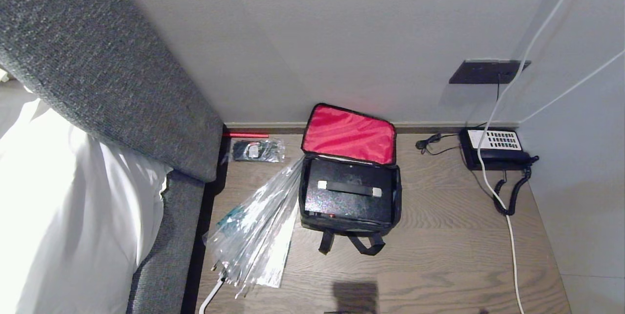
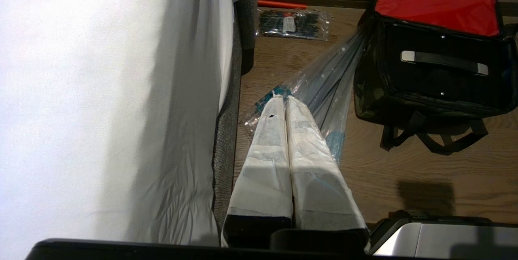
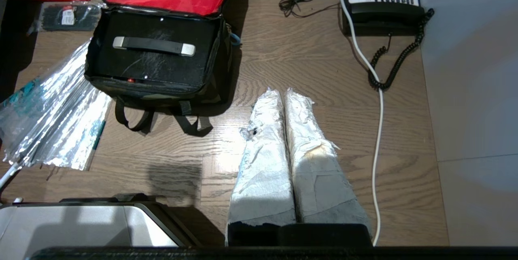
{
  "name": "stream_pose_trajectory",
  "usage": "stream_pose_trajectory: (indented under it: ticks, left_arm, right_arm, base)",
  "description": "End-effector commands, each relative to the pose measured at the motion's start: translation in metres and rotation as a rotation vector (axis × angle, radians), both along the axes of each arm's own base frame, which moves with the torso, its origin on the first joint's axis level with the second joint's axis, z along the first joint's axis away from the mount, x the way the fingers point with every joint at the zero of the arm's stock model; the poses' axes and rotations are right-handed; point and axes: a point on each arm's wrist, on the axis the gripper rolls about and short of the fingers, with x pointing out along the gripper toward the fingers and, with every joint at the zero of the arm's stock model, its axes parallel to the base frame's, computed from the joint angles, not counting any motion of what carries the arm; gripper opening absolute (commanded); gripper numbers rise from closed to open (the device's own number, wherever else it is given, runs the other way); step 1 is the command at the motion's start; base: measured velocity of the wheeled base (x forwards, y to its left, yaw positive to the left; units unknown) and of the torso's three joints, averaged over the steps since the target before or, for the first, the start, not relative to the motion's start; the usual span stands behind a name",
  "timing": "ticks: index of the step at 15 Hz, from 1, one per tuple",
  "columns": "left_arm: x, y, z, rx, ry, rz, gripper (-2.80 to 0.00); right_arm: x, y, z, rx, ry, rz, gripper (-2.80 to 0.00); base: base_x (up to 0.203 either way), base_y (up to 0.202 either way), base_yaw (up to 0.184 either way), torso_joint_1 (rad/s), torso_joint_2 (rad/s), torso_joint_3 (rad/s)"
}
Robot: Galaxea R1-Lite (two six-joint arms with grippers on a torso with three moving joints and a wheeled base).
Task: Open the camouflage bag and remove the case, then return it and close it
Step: Grip the handle
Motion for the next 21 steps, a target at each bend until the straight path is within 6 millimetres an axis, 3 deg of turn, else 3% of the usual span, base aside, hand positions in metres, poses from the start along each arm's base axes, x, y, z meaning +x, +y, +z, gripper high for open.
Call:
stream_pose_trajectory:
  ticks: [1, 21]
  left_arm:
    - [0.0000, 0.0000, 0.0000, -0.001, -0.001, 0.001, -2.80]
    - [0.0000, 0.0000, 0.0000, 0.001, -0.001, 0.001, -2.80]
  right_arm:
    - [-0.0013, 0.0000, -0.0004, 0.000, -0.017, 0.000, -2.80]
    - [-0.0010, 0.0000, -0.0012, -0.004, -0.016, 0.000, -2.80]
  base:
    - [0.000, 0.000, 0.000, 0.000, 0.00, 0.000]
    - [0.000, 0.000, 0.000, 0.000, 0.00, 0.000]
